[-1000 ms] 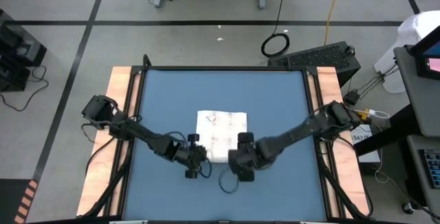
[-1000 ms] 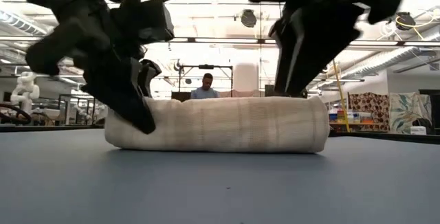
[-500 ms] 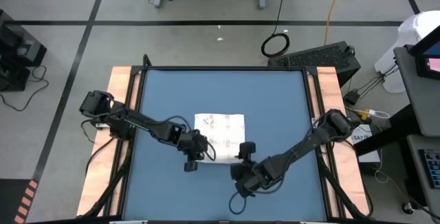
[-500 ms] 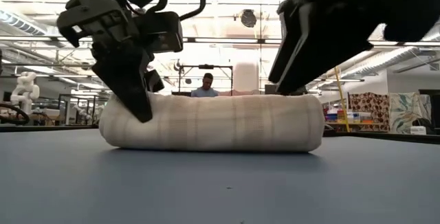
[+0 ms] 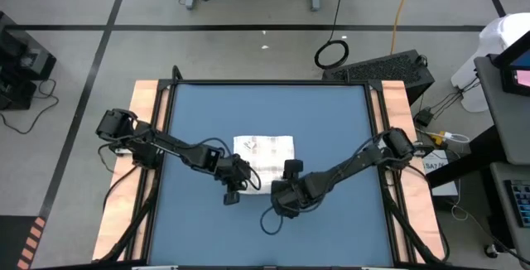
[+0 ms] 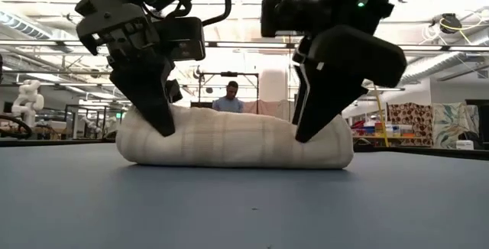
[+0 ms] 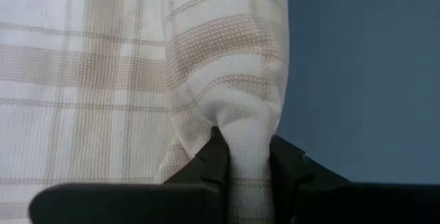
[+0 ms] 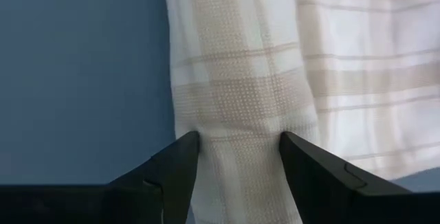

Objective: Roll towel into tight, uniform cylinder
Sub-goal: Roll the white towel

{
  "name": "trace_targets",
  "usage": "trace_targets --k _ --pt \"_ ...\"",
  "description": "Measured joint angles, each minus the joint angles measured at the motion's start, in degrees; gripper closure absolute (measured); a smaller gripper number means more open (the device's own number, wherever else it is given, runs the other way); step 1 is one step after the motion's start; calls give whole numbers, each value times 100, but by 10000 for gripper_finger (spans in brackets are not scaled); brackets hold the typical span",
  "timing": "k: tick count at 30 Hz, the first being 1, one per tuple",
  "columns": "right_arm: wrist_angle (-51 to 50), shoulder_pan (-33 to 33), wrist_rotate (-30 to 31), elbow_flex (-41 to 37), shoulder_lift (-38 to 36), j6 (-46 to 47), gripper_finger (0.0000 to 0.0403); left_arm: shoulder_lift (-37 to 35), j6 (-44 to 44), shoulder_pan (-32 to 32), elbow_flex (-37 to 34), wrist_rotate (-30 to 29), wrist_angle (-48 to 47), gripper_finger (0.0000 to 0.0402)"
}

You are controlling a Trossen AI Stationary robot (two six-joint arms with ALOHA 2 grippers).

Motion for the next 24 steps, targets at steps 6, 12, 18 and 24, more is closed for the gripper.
trace_targets --k 6,12,18,24 --pt "53 -338 -725 -81 -2 18 201 2 320 -132 0 -666 60 308" --pt "90 -606 -971 -219 -13 -4 201 -43 619 -415 0 -1435 -73 215" --pt "192 -758 -1328 -223 -15 -238 195 -308 1103 -791 -2 -2276 -431 154" --pt "254 -894 -1599 -227 -11 -284 141 -602 1164 -1165 -4 -2936 -358 146"
